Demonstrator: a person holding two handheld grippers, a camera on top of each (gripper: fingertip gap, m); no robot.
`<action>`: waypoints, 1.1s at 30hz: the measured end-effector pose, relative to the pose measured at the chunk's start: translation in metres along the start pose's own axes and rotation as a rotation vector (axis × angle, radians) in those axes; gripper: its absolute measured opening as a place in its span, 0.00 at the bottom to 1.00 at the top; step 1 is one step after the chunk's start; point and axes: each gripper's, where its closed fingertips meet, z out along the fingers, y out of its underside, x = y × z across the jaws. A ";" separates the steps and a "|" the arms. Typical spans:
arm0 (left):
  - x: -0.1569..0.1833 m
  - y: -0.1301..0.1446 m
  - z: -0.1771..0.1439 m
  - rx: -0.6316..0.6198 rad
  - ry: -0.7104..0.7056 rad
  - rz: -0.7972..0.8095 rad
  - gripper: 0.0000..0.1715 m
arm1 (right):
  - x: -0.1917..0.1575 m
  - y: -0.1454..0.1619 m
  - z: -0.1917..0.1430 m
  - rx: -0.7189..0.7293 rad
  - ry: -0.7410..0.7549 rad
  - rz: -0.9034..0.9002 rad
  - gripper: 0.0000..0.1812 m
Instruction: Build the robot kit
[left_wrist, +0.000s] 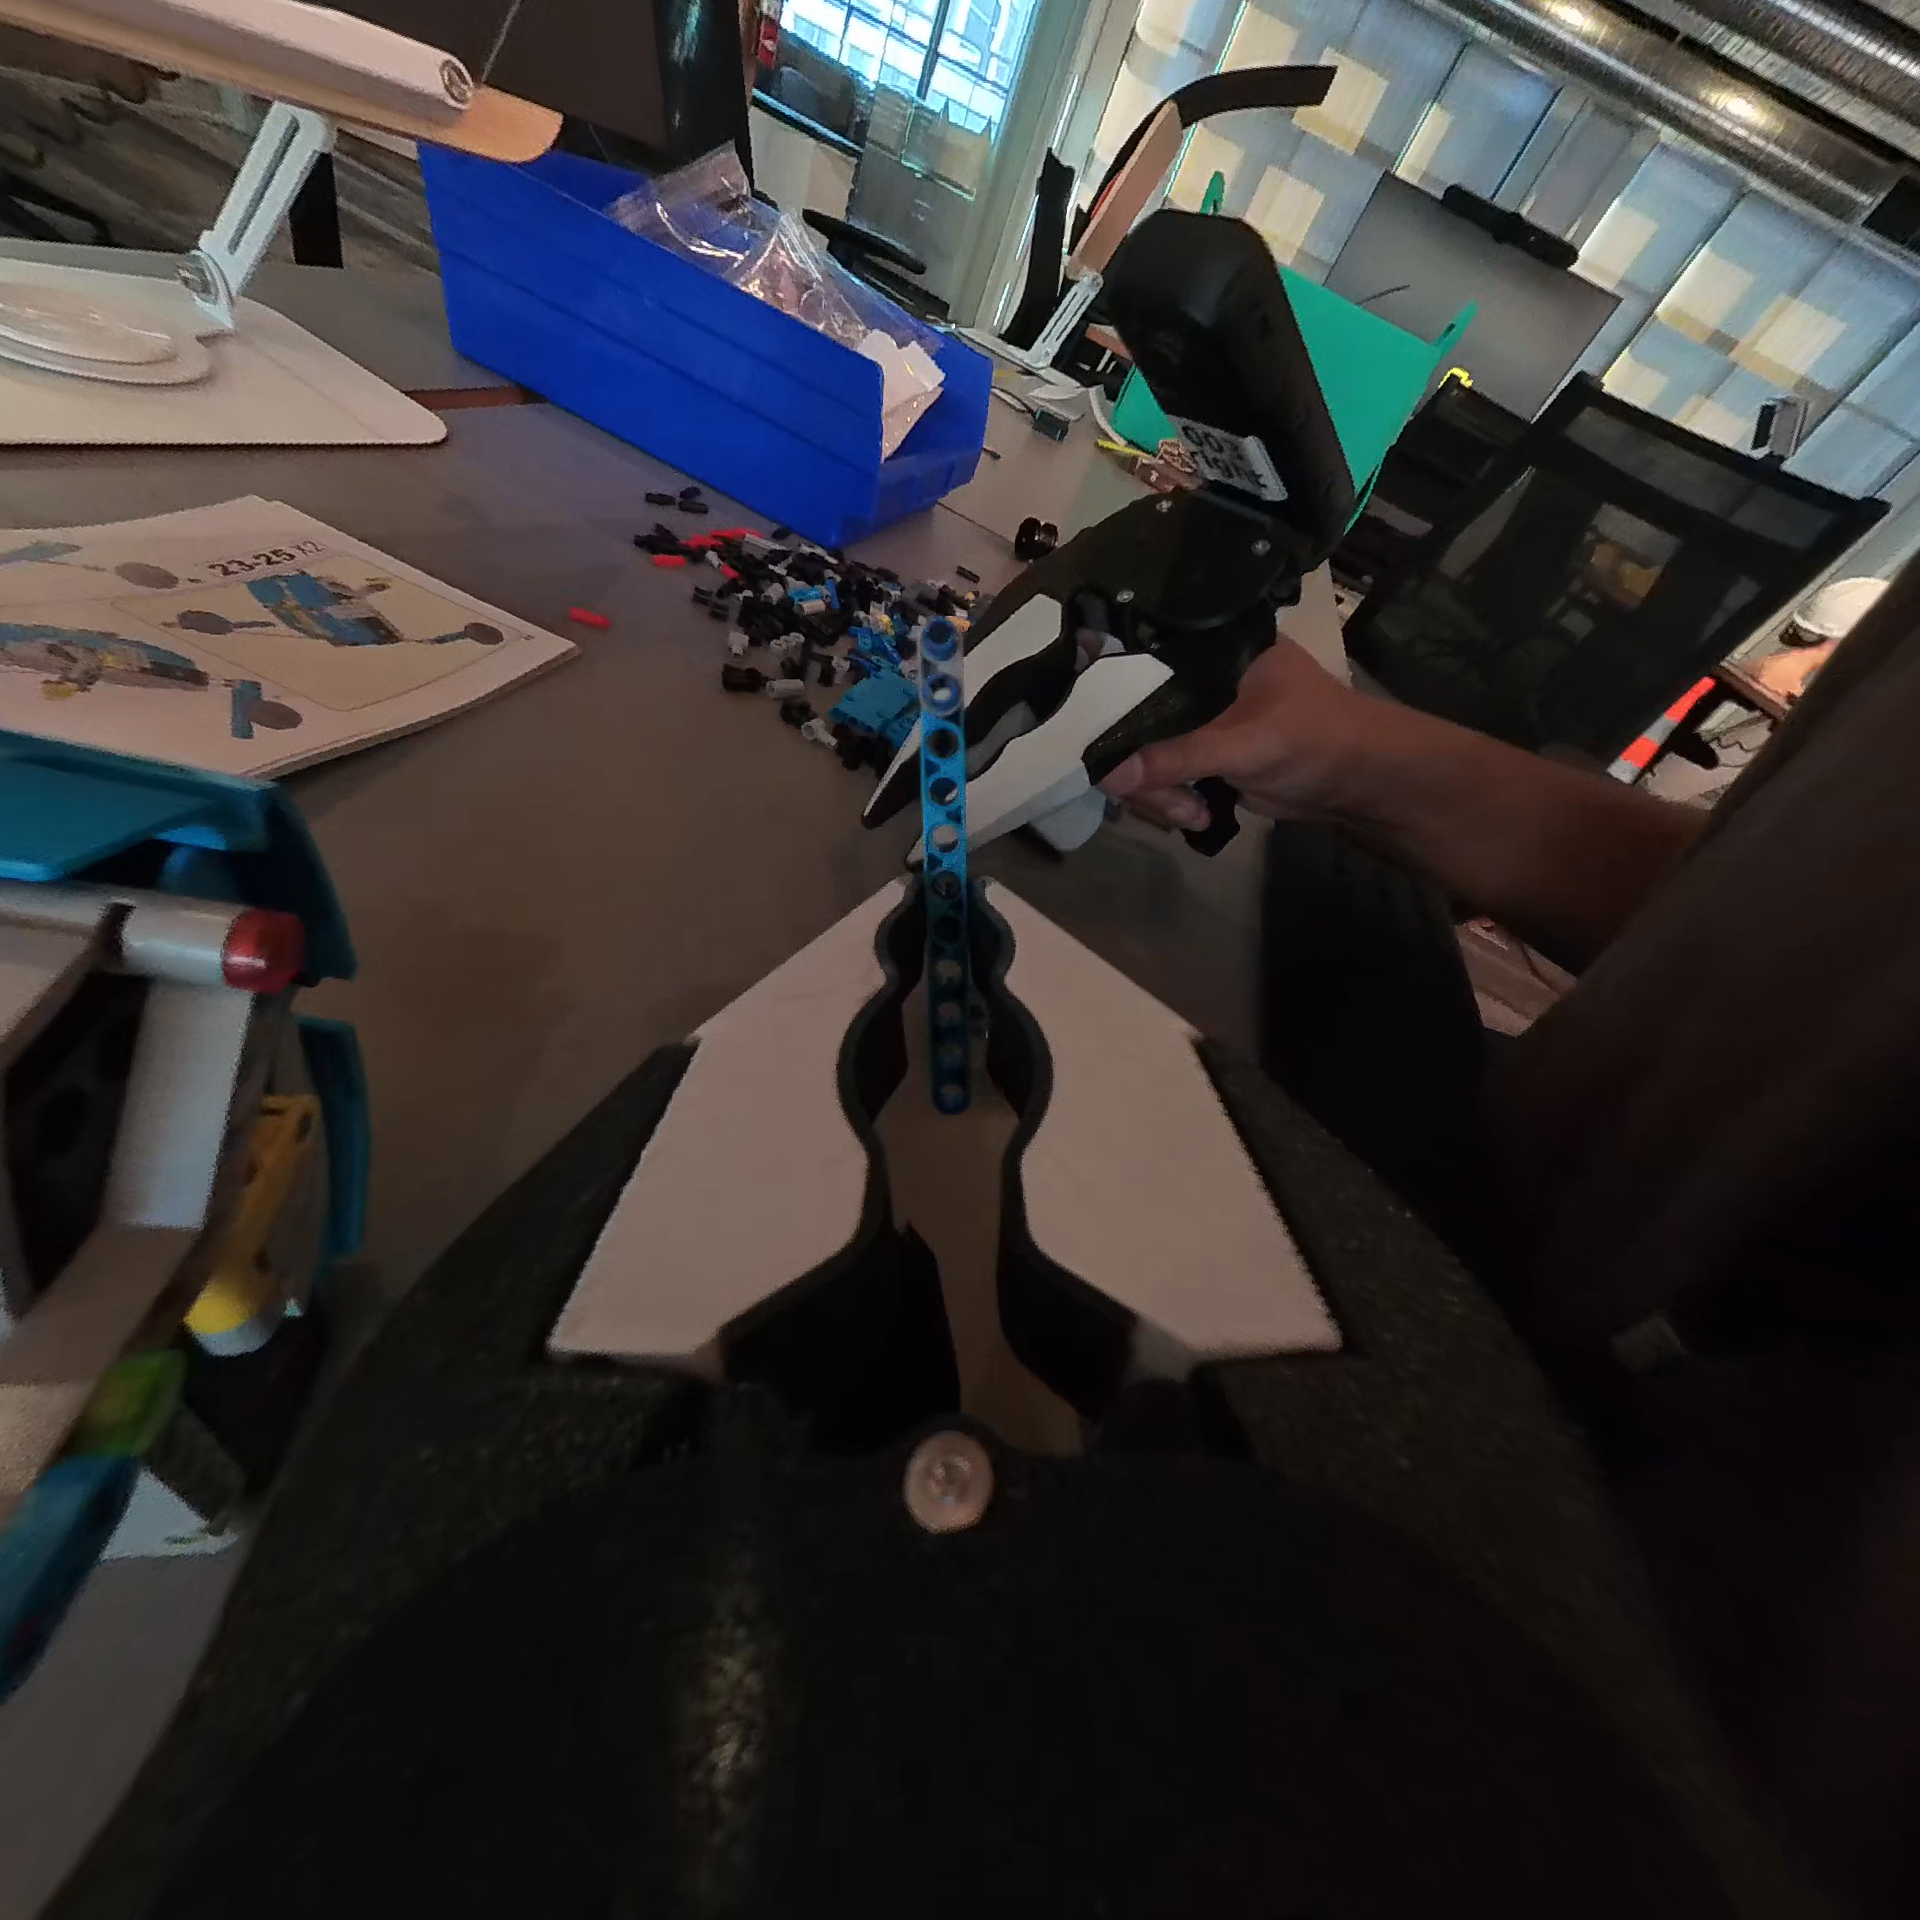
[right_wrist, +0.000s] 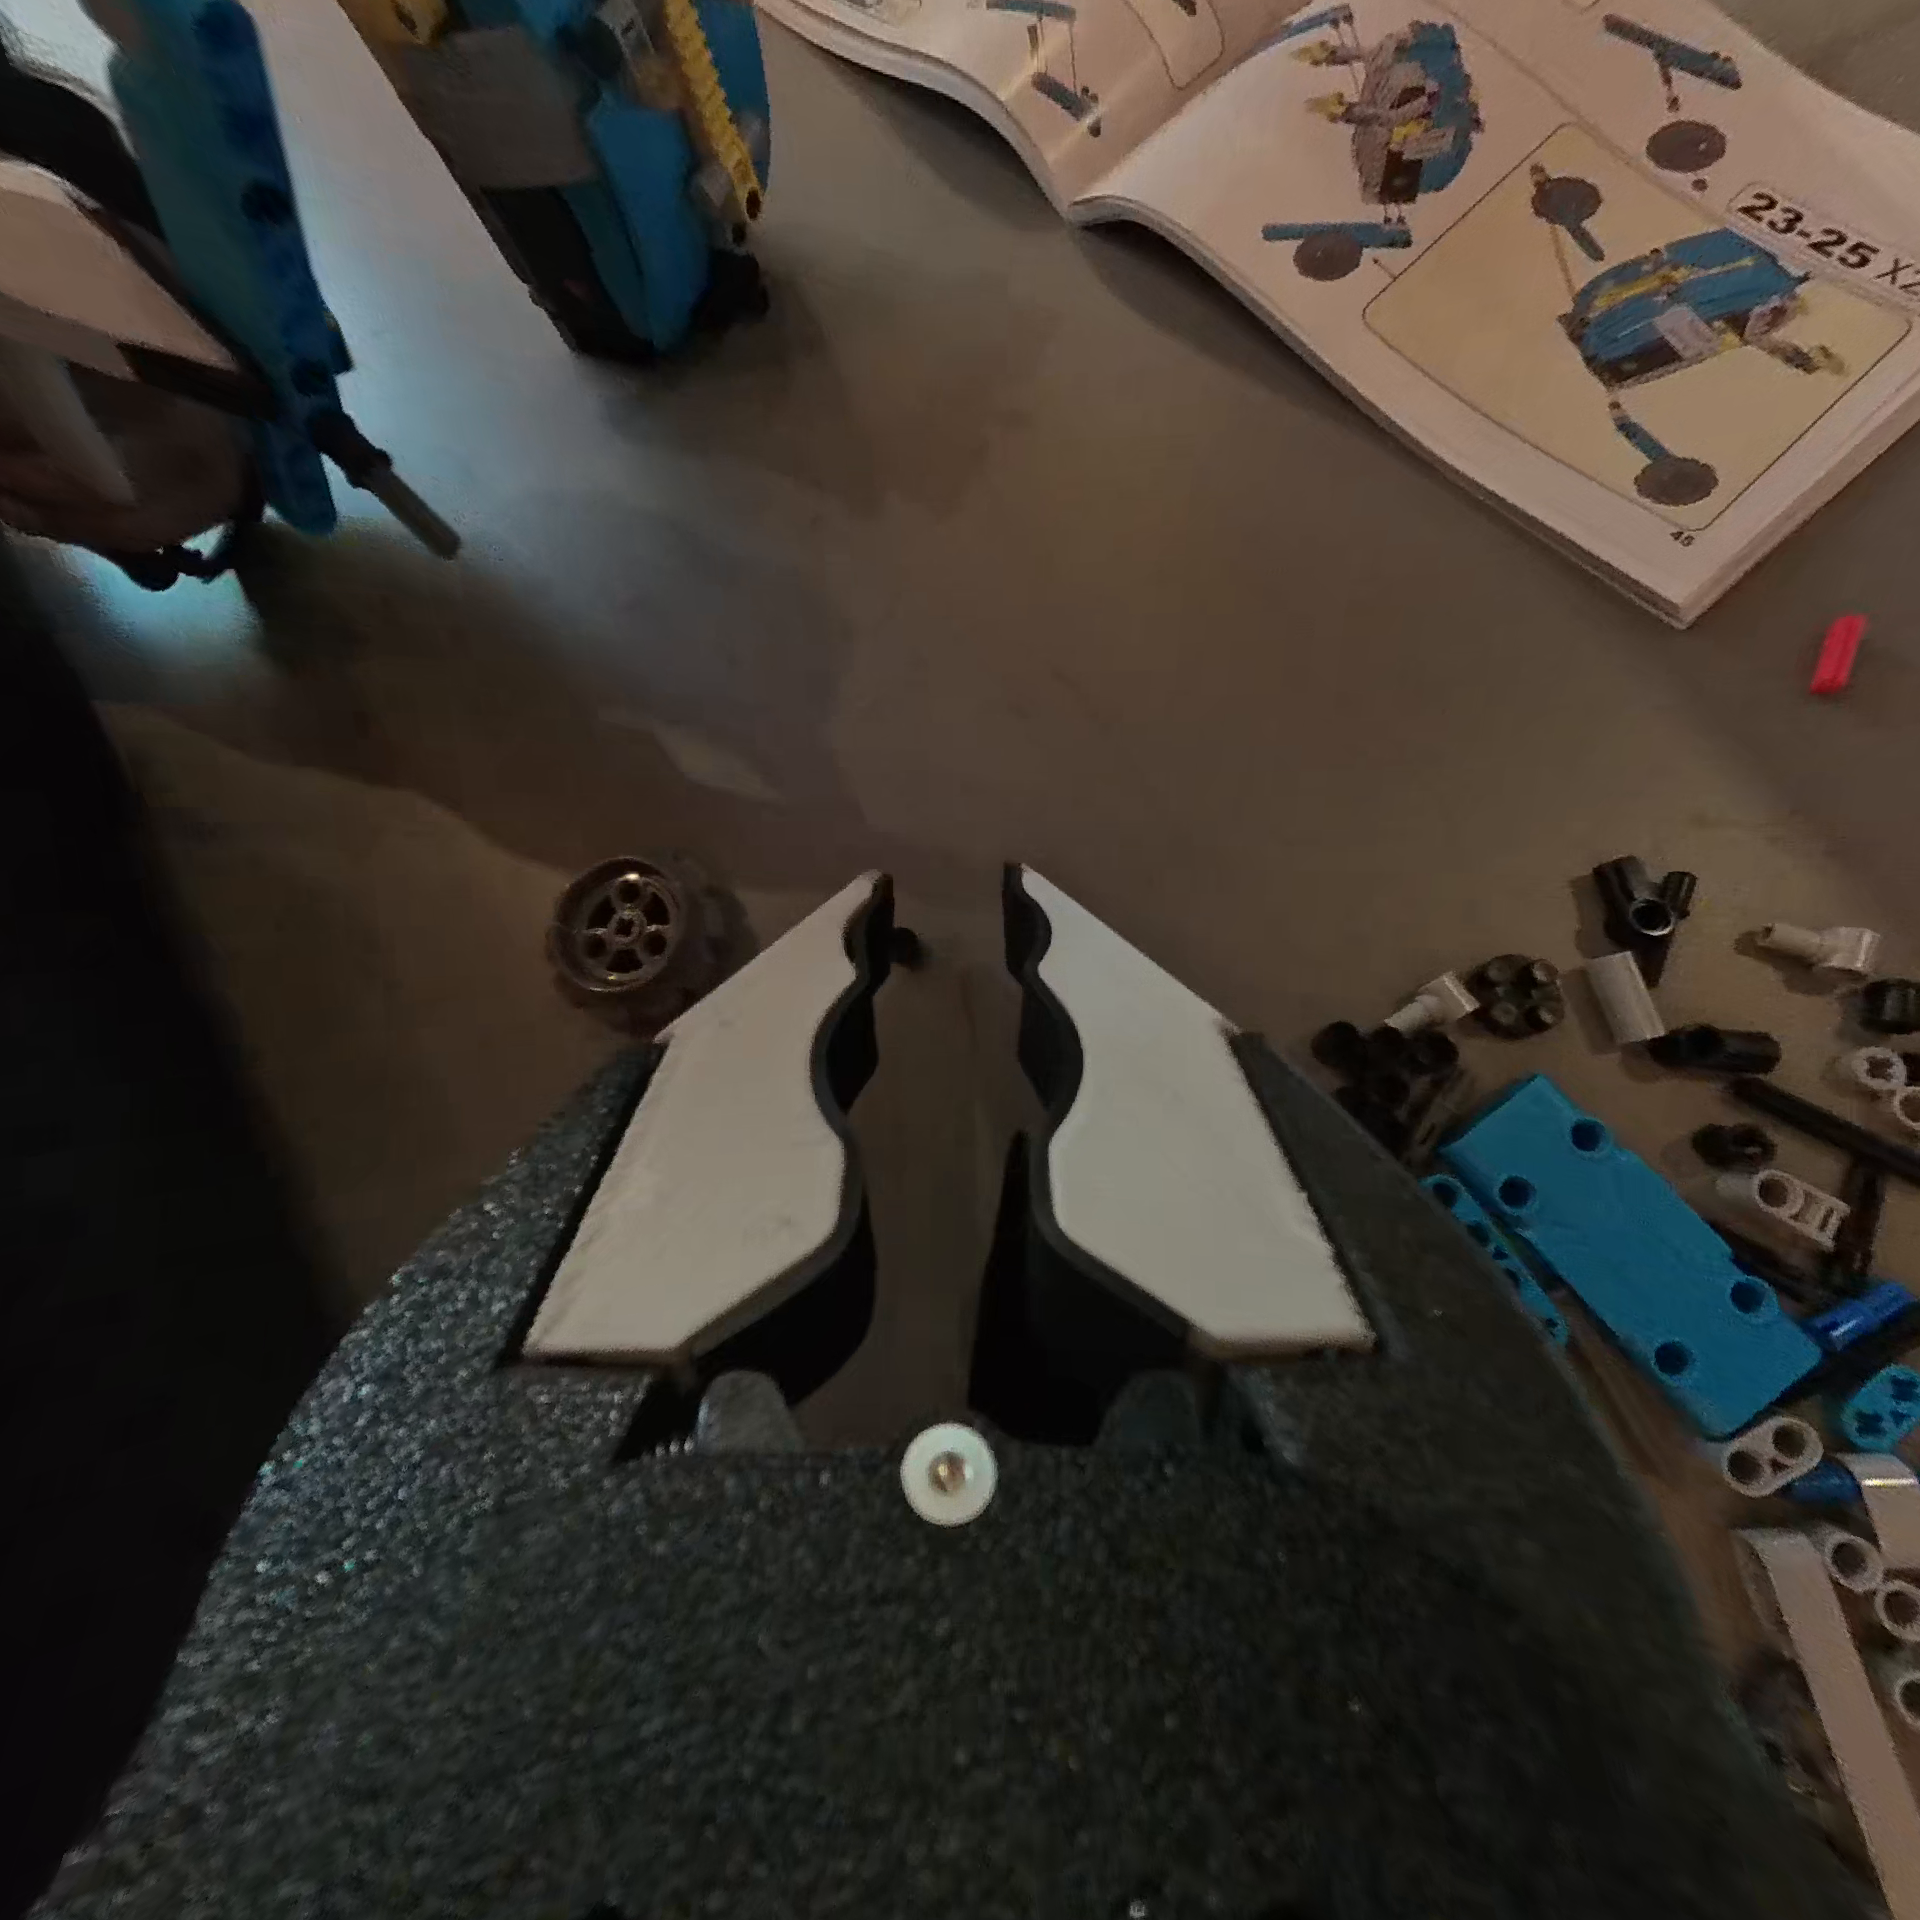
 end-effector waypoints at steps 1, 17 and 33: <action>0.000 -0.001 0.000 0.007 0.002 -0.003 0.04 | -0.001 -0.001 0.000 -0.001 -0.009 0.005 0.12; -0.010 -0.032 -0.030 0.196 -0.044 0.005 0.04 | -0.057 0.021 0.003 -0.142 -0.002 -0.092 0.28; 0.004 -0.063 -0.054 0.427 0.241 -0.308 0.04 | -0.079 -0.060 -0.007 0.266 -0.166 0.071 0.20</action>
